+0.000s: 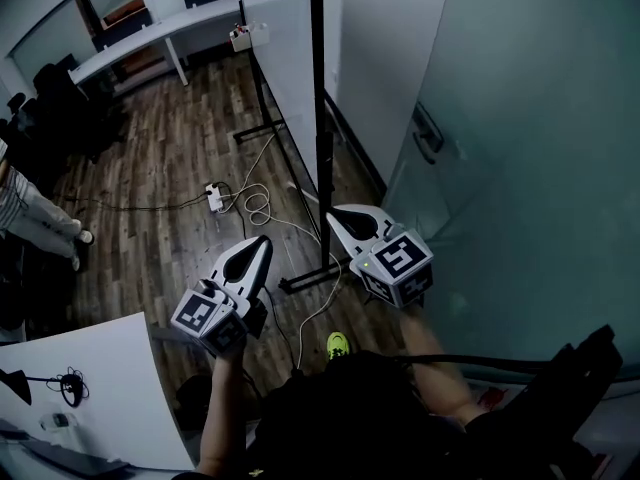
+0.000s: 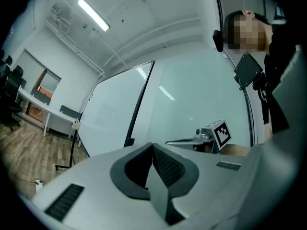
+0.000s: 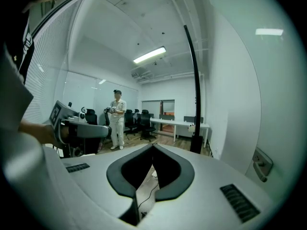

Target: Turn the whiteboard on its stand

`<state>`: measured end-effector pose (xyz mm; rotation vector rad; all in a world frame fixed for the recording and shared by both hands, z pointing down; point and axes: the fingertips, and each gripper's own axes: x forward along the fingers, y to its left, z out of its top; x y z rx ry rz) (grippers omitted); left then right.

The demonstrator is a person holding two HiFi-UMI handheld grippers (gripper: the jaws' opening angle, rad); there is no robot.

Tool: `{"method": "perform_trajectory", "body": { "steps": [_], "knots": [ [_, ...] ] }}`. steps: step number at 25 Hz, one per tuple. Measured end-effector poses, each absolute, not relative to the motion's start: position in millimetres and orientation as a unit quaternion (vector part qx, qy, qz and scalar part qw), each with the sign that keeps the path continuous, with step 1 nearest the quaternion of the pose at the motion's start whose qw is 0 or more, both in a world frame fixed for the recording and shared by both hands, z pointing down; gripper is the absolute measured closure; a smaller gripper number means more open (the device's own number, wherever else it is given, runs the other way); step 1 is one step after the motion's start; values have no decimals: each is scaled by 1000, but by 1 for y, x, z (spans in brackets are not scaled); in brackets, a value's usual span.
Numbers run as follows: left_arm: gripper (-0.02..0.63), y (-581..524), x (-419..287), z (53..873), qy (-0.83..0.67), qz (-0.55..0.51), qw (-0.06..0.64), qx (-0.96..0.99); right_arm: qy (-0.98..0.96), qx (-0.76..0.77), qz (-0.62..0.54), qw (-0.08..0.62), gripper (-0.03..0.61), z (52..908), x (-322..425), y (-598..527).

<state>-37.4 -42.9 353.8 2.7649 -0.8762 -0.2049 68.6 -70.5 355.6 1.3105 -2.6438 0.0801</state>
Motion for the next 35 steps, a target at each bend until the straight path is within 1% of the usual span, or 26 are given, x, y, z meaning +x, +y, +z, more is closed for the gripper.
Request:
{"method": "perform_trajectory", "body": {
  "steps": [10,22,27,35],
  "knots": [
    [620,13,-58,346,-285,-74,111,949,-884,458,31,88,578,350,54,-20],
    [620,96,-64,377,-248,-77,135,956,-893,440,23,94,580,364,19,78],
    [620,107,-68,365,-251,-82,126,956,-893,439,-1,99,582,355,14,78],
    [620,107,-87,355,-269,-90,116,952,-898,433,-7,78,581,339,1,85]
  ]
}}
